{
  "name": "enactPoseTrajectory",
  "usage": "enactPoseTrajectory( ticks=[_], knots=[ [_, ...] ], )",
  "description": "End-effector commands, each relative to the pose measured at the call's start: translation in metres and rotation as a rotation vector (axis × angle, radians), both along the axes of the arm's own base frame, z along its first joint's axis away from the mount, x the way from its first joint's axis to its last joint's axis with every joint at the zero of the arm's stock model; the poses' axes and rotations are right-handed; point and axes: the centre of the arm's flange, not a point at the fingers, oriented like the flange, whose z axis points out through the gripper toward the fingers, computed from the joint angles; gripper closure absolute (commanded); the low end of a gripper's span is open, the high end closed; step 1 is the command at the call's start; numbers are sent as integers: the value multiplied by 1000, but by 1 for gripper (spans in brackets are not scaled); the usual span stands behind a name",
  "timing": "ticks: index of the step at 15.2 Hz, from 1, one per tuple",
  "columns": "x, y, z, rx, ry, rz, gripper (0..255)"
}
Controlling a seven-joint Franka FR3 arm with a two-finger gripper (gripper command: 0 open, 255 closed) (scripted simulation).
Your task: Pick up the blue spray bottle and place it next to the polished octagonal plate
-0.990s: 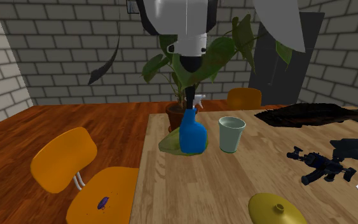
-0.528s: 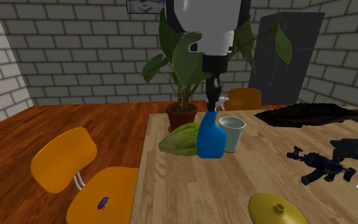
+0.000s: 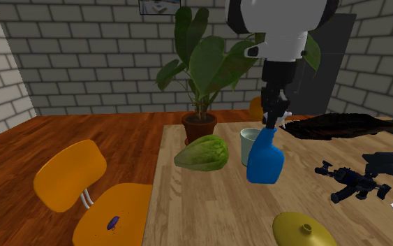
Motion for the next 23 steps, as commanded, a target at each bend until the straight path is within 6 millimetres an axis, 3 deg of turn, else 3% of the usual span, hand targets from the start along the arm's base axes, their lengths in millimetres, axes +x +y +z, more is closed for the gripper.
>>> enactPoseTrajectory(
  ticks=[1, 23],
  knots=[
    [-20, -16, -2, 0, 0, 1, 255],
    [-242, -203, -2, 0, 0, 1, 255]
  ],
)
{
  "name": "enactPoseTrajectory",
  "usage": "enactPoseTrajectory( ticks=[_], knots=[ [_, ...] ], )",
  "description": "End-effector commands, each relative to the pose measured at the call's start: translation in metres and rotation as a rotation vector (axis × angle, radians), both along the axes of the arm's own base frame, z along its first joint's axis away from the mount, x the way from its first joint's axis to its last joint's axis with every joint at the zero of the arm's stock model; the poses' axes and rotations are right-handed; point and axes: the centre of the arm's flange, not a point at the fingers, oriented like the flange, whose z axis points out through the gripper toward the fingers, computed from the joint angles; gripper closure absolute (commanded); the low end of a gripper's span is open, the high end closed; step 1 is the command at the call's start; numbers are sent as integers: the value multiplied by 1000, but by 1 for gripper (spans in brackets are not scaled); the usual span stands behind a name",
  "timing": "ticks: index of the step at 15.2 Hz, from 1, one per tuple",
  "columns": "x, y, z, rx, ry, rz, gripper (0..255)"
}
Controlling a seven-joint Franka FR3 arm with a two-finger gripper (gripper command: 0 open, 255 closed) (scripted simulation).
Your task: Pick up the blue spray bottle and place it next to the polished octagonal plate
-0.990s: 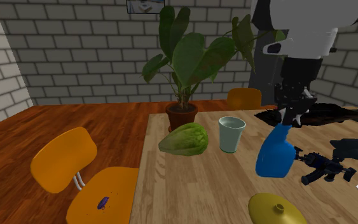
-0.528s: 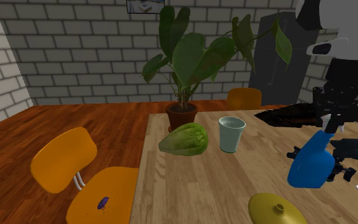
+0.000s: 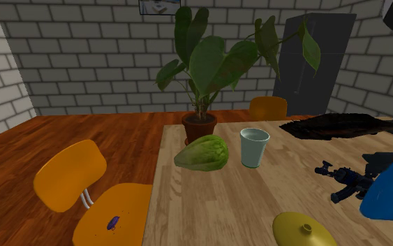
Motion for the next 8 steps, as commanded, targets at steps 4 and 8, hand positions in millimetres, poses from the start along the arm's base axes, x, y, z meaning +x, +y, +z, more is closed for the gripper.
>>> enactPoseTrajectory(
  ticks=[4, 8],
  knots=[
    [-55, -43, -1, 0, 0, 2, 255],
    [-96, -77, -1, 0, 0, 2, 255]
  ],
)
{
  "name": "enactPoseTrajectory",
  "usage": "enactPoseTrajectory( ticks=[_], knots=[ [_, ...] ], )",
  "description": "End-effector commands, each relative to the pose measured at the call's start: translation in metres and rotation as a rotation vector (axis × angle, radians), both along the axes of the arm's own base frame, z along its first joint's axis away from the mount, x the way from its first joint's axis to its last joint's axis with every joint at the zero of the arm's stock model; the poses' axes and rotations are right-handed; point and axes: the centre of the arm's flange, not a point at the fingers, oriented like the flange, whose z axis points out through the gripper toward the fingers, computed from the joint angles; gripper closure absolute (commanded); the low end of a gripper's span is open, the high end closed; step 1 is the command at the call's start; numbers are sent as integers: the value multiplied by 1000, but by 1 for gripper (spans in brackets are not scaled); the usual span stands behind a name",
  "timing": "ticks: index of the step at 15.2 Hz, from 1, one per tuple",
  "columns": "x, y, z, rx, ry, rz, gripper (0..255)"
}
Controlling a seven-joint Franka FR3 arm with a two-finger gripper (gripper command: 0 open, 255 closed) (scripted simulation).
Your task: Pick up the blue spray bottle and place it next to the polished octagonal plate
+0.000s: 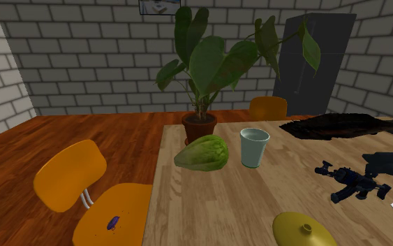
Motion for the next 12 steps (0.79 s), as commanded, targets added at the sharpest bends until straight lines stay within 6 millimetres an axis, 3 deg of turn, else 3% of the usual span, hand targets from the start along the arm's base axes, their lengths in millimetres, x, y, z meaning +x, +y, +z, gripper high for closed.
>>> enactPoseTrajectory(
  ticks=[1, 3, 12],
  knots=[
    [-24, -19, 2, 1, -1, 2, 255],
    [-46, -38, 2, 1, -1, 2, 255],
    [-46, -38, -46, 1, -1, 2, 255]
  ],
)
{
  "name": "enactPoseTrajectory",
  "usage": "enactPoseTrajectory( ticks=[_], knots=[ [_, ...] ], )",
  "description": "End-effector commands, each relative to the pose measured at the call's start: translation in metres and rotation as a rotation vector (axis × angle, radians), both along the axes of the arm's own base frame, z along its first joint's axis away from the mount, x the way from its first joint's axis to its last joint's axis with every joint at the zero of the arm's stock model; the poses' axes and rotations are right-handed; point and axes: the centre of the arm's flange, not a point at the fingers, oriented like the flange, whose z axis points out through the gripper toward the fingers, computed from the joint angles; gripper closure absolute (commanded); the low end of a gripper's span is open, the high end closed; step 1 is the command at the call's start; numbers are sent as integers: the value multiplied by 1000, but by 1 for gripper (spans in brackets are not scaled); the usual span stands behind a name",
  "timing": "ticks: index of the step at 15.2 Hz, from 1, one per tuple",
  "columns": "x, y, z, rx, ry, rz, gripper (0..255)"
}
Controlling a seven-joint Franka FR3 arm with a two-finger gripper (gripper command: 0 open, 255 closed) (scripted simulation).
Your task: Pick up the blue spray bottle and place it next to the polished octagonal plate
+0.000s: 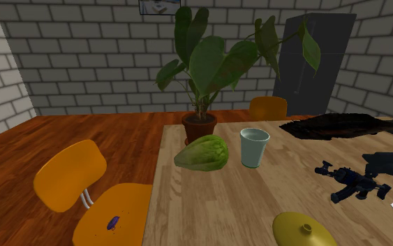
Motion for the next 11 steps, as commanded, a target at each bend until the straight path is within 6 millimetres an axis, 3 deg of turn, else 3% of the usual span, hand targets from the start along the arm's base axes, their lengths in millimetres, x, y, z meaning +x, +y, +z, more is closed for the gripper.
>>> enactPoseTrajectory(
  ticks=[1, 6, 11],
  knots=[
    [0, 0, -11, -1, 0, 0, 255],
    [0, 0, -39, -1, 0, 0, 255],
    [0, 0, -39, -1, 0, 0, 255]
  ],
)
